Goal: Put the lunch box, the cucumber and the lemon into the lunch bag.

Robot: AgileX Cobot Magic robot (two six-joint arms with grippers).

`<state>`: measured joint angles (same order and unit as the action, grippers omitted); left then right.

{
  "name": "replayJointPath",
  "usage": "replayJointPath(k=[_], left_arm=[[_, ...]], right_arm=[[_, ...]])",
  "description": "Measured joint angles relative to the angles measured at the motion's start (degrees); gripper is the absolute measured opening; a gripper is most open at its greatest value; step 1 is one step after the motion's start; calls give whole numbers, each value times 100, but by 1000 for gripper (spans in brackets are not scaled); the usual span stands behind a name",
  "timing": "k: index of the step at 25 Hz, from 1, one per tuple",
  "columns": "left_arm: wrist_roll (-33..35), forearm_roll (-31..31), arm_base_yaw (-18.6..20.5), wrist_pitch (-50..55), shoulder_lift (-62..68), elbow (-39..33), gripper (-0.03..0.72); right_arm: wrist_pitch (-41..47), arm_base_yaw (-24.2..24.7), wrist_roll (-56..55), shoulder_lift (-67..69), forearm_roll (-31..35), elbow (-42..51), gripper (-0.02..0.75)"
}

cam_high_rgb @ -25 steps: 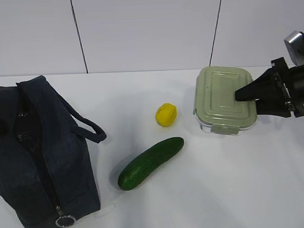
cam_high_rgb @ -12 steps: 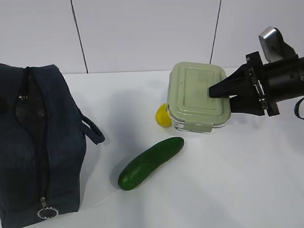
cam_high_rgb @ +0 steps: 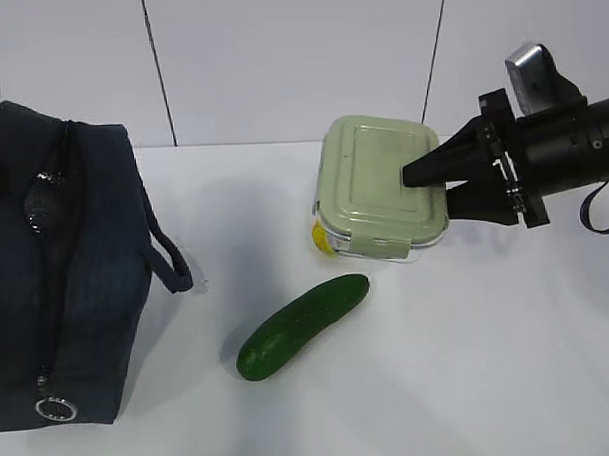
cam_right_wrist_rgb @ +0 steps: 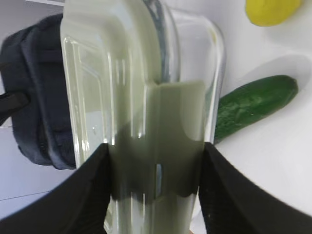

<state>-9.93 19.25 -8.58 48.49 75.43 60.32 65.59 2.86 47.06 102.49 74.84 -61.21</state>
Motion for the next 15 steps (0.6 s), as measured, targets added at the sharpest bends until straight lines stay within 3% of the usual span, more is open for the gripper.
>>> replayJointPath(k=[15], left_arm=[[0,-181,0,219,221,164,-6]], right_arm=[[0,-624,-22,-206,467,9,391]])
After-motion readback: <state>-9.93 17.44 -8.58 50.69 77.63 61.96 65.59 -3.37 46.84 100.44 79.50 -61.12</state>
